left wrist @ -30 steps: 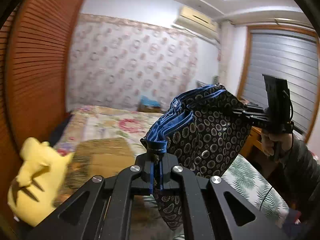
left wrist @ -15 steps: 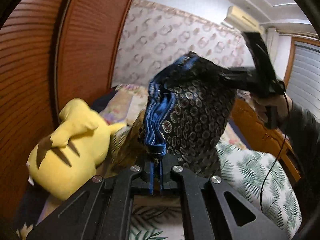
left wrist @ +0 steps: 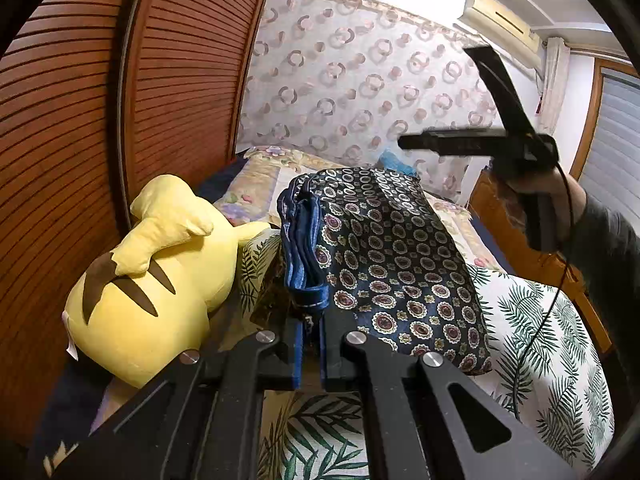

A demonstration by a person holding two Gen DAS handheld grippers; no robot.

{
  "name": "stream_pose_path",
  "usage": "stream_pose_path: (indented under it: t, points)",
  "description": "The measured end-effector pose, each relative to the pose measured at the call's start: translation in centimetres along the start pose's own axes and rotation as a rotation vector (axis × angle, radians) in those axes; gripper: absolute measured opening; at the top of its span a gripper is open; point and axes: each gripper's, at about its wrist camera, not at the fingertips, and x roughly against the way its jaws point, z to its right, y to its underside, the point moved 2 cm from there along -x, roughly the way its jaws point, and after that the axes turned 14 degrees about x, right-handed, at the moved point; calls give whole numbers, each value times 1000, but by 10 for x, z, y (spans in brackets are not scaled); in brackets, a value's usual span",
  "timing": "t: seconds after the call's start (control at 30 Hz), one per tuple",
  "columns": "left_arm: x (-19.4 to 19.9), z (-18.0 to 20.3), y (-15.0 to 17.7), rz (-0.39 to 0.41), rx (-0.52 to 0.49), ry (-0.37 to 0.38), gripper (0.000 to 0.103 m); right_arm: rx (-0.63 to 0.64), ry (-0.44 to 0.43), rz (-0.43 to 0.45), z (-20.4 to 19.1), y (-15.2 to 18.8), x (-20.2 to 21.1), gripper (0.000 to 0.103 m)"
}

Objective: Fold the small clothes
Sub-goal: 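Lift the folded shirt with both grippers and carry it toward the yellow plush, then lower the folded shirt onto the mustard cloth stack and open both grippers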

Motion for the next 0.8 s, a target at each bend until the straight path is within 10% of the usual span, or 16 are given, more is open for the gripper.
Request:
stream_pose_path:
  t: [0.13, 0.3, 0.53, 0.8]
  points:
    - [8, 6, -2, 34, -46, -33, 26, -88, -86, -9, -4, 32, -2, 66]
    - [21, 13, -8, 85, -92, -27, 83, -129, -102, -74, -3, 68, -34, 66]
    - [33, 24, -10, 100, -128, -66, 89, -207, -77, -62, -8, 68, -54, 66]
    - [42, 47, 3, 90, -154, -48, 90, -203, 1, -9, -58, 79, 42, 66]
